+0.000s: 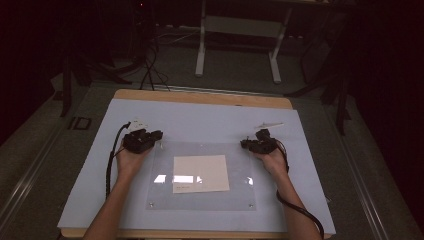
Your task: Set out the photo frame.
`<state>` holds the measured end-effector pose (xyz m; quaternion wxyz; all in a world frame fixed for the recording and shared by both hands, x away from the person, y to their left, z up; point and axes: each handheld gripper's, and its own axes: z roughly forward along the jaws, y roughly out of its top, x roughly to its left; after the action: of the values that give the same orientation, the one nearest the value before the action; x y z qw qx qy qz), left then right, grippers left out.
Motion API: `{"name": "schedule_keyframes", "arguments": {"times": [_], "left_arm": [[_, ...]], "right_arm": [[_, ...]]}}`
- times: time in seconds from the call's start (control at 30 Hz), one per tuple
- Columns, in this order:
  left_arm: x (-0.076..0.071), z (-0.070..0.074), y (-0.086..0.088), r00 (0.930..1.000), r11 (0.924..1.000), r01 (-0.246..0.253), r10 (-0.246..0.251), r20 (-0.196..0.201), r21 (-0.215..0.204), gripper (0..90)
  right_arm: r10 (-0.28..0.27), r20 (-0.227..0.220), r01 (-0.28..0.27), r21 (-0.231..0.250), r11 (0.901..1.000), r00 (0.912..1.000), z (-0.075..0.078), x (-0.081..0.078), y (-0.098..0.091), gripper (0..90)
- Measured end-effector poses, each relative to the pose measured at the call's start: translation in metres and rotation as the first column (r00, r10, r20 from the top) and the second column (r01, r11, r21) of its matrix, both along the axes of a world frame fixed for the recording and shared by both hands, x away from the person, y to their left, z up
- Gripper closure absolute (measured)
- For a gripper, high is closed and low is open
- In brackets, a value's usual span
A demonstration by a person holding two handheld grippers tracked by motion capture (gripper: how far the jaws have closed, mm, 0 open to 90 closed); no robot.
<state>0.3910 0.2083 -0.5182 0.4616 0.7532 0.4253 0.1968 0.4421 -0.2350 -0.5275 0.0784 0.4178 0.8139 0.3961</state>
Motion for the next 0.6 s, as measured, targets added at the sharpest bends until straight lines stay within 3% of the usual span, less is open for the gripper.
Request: {"name": "schedule_keyframes", "arguments": {"times": [0.2, 0.27, 0.33, 0.43, 0.6], "left_arm": [[-0.001, -0.001, 0.000, 0.9999, 1.0000, 0.000, 0.000, 0.010, 0.003, 84.5], [-0.001, -0.001, -0.001, 0.9999, 1.0000, -0.003, 0.003, 0.010, 0.004, 83.9], [-0.001, -0.002, -0.001, 1.0000, 0.9999, 0.001, -0.002, 0.004, 0.016, 82.4], [-0.002, -0.005, -0.001, 1.0000, 0.9998, -0.001, 0.001, -0.002, 0.019, 81.9], [-0.001, -0.006, -0.002, 0.9999, 0.9999, -0.011, 0.011, 0.001, 0.010, 83.9]], "right_arm": [[-0.003, 0.016, 0.003, -0.007, 1.0000, 0.9999, 0.000, -0.002, 0.000, 79.0], [-0.014, 0.045, 0.014, -0.012, 0.9998, 0.9989, 0.001, -0.004, 0.000, 75.1], [-0.018, 0.082, 0.017, 0.013, 0.9998, 0.9964, 0.004, -0.008, -0.003, 73.0], [-0.022, 0.153, 0.018, 0.028, 0.9995, 0.9880, 0.010, -0.014, -0.007, 73.1], [-0.007, 0.187, 0.004, 0.019, 0.9998, 0.9824, 0.013, -0.014, -0.006, 76.2]]}}
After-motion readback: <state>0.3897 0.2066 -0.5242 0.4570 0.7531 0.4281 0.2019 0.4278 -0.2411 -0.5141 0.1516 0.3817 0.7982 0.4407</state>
